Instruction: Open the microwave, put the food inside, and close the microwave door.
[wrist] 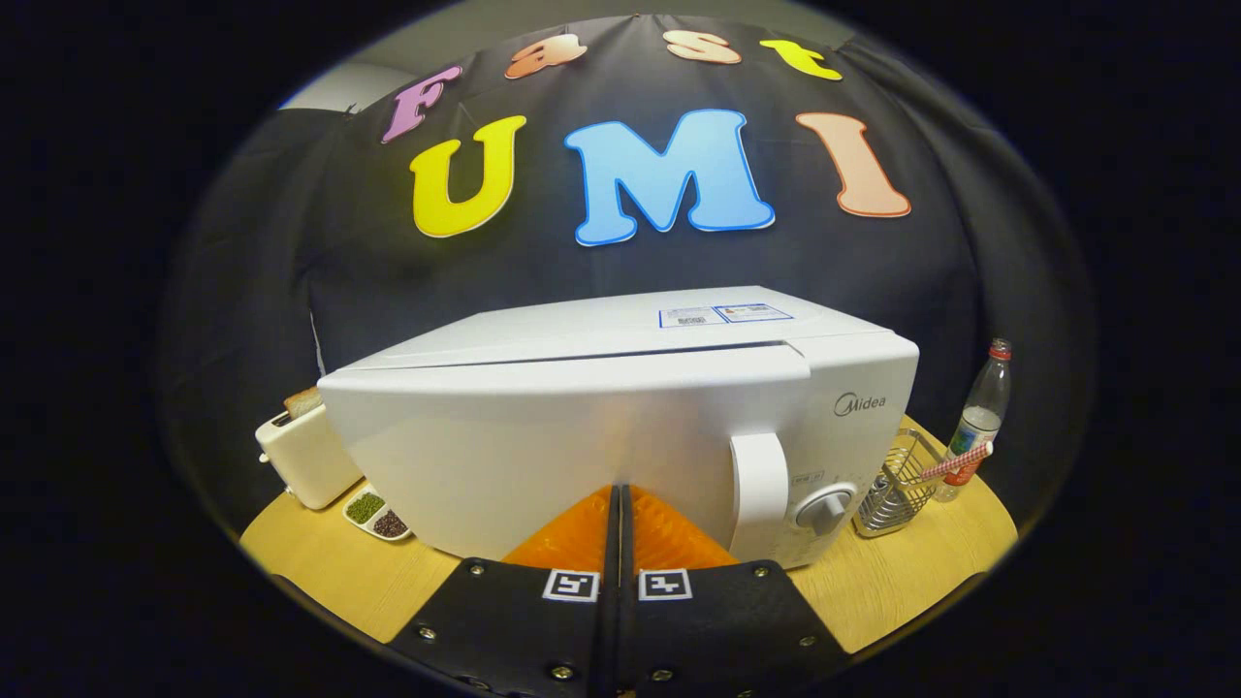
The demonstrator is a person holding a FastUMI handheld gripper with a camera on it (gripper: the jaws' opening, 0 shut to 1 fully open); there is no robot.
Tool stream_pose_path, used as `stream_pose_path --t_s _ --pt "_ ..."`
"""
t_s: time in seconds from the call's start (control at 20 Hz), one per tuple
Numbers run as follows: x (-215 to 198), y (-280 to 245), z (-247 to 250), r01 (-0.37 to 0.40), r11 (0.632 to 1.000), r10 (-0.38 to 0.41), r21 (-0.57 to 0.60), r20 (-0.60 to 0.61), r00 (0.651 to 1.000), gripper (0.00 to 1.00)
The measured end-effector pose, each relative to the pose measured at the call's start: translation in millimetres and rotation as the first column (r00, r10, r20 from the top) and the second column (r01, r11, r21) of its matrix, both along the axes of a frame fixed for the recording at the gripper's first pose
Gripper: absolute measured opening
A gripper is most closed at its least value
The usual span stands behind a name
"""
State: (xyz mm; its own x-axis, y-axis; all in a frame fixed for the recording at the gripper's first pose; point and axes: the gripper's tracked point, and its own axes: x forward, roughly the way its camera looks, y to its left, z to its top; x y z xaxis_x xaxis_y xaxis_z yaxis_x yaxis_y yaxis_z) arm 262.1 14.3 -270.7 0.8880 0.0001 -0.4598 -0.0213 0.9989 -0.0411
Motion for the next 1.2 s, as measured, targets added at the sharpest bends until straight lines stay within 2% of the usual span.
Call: stream_pose_path --t_s 0.1,0.4,0.9,1.2 --pt "9.6 -0.3 -2.2 0.015 1.0 -0.015 0.018 -0.003 1.0 0.01" --pt "-10.7 3.1 29.7 0.022 0.999 -0.02 -0.034 0.047 0.999 0.01" --pt "-88.8 14.2 126.1 0.051 0.996 -0.035 -0.069 0.22 0.975 0.01" --pt "-144.5 22.6 158.5 0.063 0.996 -0.041 -0.07 0.272 0.961 0.01"
